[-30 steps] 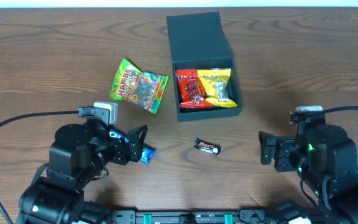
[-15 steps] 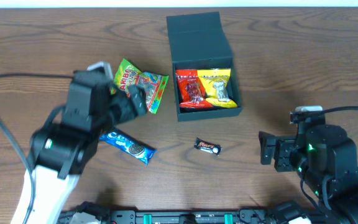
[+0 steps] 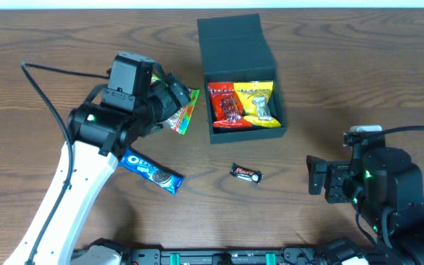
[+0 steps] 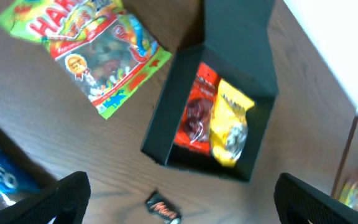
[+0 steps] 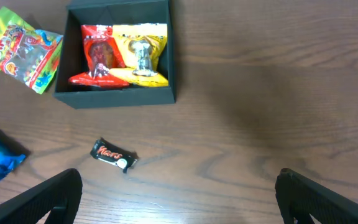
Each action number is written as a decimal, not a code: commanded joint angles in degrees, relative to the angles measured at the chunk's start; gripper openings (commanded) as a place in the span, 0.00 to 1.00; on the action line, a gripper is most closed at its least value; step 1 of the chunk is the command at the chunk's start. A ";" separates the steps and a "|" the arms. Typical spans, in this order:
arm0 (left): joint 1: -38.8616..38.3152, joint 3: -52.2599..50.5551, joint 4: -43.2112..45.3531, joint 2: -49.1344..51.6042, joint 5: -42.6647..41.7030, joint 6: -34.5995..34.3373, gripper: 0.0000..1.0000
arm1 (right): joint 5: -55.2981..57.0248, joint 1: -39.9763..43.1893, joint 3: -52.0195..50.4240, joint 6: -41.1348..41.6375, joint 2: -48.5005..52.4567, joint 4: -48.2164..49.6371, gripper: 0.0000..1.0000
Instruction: Pack container
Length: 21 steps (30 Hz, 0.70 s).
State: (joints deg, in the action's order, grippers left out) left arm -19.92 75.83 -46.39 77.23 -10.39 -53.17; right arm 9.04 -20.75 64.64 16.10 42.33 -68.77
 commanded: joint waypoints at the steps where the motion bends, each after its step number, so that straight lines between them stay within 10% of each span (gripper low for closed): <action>1: 1.33 1.11 -0.07 3.52 2.05 -13.62 0.96 | 0.61 -0.22 0.13 0.59 -0.07 -0.04 0.99; 21: 8.28 11.72 -2.58 29.99 -0.70 -25.24 0.96 | 0.61 -0.22 0.13 0.59 -0.07 -0.04 0.99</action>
State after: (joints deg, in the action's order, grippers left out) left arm -11.46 86.48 -48.01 104.73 -13.28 -77.14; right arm 9.04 -20.75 64.64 16.10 42.30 -68.77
